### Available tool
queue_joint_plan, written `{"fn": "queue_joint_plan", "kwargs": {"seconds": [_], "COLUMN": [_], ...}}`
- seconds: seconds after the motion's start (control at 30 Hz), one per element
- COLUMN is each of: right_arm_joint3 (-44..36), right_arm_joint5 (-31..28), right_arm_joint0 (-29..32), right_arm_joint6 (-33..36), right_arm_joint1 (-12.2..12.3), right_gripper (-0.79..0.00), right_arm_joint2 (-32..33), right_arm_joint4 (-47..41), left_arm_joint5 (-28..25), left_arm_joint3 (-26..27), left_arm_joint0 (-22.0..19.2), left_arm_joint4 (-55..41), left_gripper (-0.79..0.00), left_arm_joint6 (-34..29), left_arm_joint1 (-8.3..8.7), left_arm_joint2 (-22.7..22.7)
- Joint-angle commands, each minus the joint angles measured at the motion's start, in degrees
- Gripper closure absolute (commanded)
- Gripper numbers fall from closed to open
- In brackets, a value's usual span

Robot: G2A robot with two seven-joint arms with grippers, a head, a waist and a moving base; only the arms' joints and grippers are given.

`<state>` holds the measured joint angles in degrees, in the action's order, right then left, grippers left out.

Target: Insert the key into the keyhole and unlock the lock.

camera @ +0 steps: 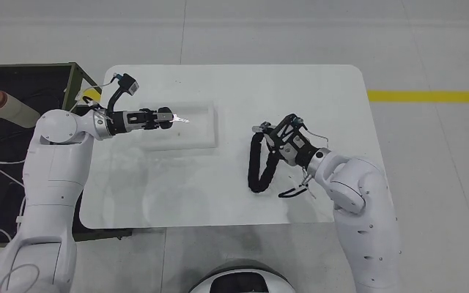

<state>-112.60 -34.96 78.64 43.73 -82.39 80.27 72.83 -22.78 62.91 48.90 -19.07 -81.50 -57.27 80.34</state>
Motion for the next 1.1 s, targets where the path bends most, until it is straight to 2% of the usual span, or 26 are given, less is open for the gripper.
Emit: {"fn": "queue_joint_plan", "kwargs": {"seconds": [0.0,0.07,0.13,0.3,0.5,0.6,0.9,1.0,1.07], "right_arm_joint3": [0.00,-2.11,-1.40,2.90,7.33,9.94,9.94,8.23,9.76], "right_arm_joint5": [0.00,0.97,-0.35,-2.62,-5.27,-6.00,-6.00,-5.90,-7.57], "right_arm_joint0": [0.00,2.98,4.83,2.37,-0.07,-1.41,-1.41,1.16,1.18], "right_arm_joint6": [-0.02,-2.81,-8.49,-19.74,-31.85,-32.60,-32.60,-35.37,-38.89], "right_arm_joint1": [0.00,0.17,0.29,0.50,0.47,0.56,0.56,0.64,0.62], "right_gripper": [0.000,0.000,0.000,0.000,0.000,0.000,0.000,0.000,0.000], "right_arm_joint2": [0.00,0.71,0.48,0.91,-1.29,-2.24,-2.24,-2.44,-2.35], "right_arm_joint4": [0.02,1.57,0.06,-3.03,-5.59,-5.73,-5.73,-7.14,-11.85], "left_arm_joint5": [0.00,-0.75,-4.67,-11.37,-14.40,-13.48,-13.48,-18.91,-20.15], "left_arm_joint3": [0.00,0.95,5.07,11.32,15.73,15.50,15.50,21.13,21.97], "left_arm_joint0": [0.00,1.33,4.93,10.32,13.38,13.34,13.34,17.09,18.41], "left_arm_joint4": [0.00,-0.22,-0.13,-12.85,-21.58,-23.92,-23.92,-18.50,-20.10], "left_gripper": [0.000,0.000,0.000,0.000,0.000,0.000,0.000,0.000,0.000], "left_arm_joint6": [0.00,1.77,7.92,11.37,14.39,13.47,13.47,18.91,20.33], "left_arm_joint1": [0.00,0.03,0.12,-0.80,-1.74,-1.86,-1.86,-1.86,-2.11], "left_arm_joint2": [0.00,0.47,2.07,1.80,-1.69,-2.18,-2.18,-0.29,-0.46]}}
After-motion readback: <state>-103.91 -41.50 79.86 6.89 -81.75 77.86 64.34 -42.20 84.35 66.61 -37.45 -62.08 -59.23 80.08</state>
